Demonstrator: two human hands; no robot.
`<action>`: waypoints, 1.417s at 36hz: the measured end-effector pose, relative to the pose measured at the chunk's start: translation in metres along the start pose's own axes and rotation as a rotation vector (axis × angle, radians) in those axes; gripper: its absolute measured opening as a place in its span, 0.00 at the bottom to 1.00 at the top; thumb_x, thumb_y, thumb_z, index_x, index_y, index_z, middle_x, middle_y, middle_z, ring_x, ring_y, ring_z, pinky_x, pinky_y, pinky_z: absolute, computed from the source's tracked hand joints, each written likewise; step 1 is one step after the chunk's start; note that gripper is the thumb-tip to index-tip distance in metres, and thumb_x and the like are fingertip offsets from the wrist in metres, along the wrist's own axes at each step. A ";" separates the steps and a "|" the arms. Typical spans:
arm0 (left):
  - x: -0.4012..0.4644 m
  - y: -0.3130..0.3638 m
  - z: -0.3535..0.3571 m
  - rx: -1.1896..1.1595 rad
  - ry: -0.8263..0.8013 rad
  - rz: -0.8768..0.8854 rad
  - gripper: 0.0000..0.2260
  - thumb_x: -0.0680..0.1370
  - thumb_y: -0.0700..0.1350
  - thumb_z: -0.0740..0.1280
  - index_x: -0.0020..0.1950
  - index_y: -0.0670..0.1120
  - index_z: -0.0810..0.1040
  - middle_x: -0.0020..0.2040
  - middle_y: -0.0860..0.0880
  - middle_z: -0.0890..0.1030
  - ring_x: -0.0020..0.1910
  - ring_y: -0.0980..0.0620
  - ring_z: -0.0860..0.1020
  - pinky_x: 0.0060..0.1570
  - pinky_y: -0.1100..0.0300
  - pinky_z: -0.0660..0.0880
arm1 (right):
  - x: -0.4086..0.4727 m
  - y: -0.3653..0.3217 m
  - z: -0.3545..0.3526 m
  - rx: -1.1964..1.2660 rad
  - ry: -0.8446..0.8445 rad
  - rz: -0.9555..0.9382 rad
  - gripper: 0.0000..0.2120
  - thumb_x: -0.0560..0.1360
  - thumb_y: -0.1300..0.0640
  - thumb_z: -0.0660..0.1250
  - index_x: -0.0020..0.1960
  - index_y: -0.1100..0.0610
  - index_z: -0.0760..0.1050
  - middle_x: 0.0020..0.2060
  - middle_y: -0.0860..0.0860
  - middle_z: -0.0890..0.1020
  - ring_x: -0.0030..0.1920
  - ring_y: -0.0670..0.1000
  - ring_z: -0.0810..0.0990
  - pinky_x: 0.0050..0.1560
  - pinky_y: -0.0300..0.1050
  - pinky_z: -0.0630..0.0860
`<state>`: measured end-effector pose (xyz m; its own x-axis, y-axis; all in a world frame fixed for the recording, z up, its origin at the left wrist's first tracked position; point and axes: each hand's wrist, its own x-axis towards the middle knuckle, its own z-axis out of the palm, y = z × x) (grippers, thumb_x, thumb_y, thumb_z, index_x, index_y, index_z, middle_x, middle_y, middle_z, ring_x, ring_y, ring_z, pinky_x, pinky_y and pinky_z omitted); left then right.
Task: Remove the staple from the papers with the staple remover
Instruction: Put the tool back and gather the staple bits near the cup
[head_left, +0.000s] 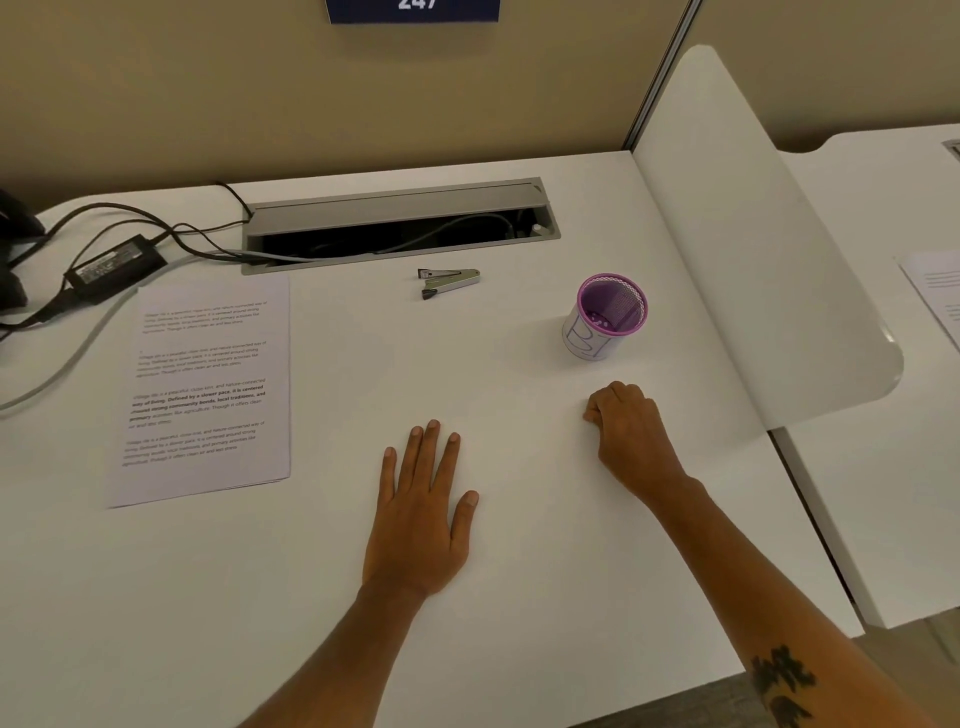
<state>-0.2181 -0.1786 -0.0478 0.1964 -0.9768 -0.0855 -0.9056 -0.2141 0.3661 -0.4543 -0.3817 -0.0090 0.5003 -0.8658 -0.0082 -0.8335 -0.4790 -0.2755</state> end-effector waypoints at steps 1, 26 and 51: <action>0.000 0.000 0.000 0.001 -0.001 0.000 0.31 0.87 0.60 0.48 0.89 0.51 0.46 0.90 0.49 0.45 0.89 0.48 0.43 0.86 0.38 0.51 | 0.000 0.001 -0.001 0.024 -0.003 0.030 0.09 0.79 0.72 0.65 0.49 0.59 0.78 0.45 0.55 0.80 0.45 0.55 0.75 0.45 0.53 0.74; 0.000 -0.002 0.003 -0.002 0.021 0.009 0.32 0.87 0.60 0.50 0.89 0.52 0.45 0.90 0.49 0.46 0.89 0.49 0.44 0.86 0.38 0.52 | 0.112 -0.012 -0.100 0.273 0.232 0.222 0.03 0.81 0.63 0.68 0.51 0.60 0.81 0.51 0.58 0.84 0.49 0.52 0.78 0.47 0.43 0.74; 0.000 -0.002 0.003 -0.001 0.014 0.008 0.31 0.87 0.61 0.47 0.89 0.51 0.45 0.90 0.49 0.45 0.89 0.48 0.43 0.86 0.38 0.52 | 0.088 -0.016 -0.107 0.269 0.366 0.165 0.03 0.76 0.69 0.72 0.47 0.63 0.83 0.44 0.57 0.86 0.44 0.56 0.83 0.49 0.55 0.83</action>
<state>-0.2174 -0.1785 -0.0513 0.1943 -0.9785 -0.0694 -0.9068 -0.2062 0.3676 -0.4221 -0.4654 0.0978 0.2111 -0.9442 0.2530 -0.7804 -0.3186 -0.5380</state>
